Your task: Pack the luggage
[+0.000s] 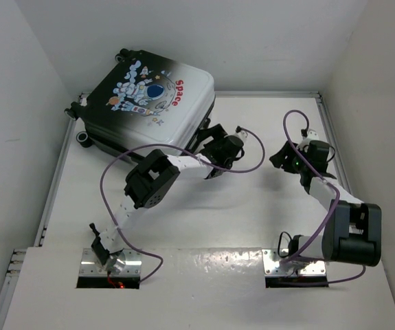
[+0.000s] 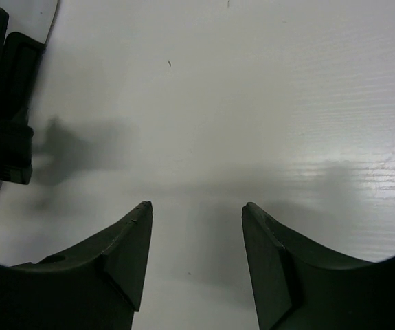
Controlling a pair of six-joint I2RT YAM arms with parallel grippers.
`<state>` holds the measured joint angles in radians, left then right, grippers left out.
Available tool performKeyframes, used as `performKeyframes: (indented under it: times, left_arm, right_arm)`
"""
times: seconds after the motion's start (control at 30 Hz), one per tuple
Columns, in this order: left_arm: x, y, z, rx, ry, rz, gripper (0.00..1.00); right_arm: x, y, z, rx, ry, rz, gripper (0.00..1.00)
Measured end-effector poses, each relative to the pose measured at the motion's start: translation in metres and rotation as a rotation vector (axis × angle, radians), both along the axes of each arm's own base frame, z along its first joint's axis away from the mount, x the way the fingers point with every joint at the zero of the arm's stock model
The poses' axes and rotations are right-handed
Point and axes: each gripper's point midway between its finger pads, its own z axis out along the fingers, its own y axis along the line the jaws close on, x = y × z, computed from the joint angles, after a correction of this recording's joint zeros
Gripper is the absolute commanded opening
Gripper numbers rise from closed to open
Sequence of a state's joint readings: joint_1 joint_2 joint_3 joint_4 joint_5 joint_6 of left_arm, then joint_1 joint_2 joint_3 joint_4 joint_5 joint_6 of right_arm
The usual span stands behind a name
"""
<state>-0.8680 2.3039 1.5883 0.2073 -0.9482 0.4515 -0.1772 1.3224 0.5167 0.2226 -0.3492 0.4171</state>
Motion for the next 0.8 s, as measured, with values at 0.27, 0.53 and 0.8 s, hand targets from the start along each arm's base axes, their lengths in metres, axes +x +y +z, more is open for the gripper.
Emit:
performKeyframes:
  times: [0.27,0.53,0.8]
  left_arm:
    - [-0.002,0.0,0.021,-0.032,-0.004,0.001,0.89]
    - [0.021,-0.003,-0.022,-0.007,0.016,0.019,0.89]
    - [0.04,-0.006,-0.021,0.016,-0.067,0.011,0.89]
  right_arm:
    - [0.009,-0.002,-0.002,0.001,0.007,0.002,0.55]
    - [0.015,-0.004,-0.004,0.0,0.017,0.003,0.56]
    - [0.016,-0.002,-0.003,0.009,0.012,0.014,0.56]
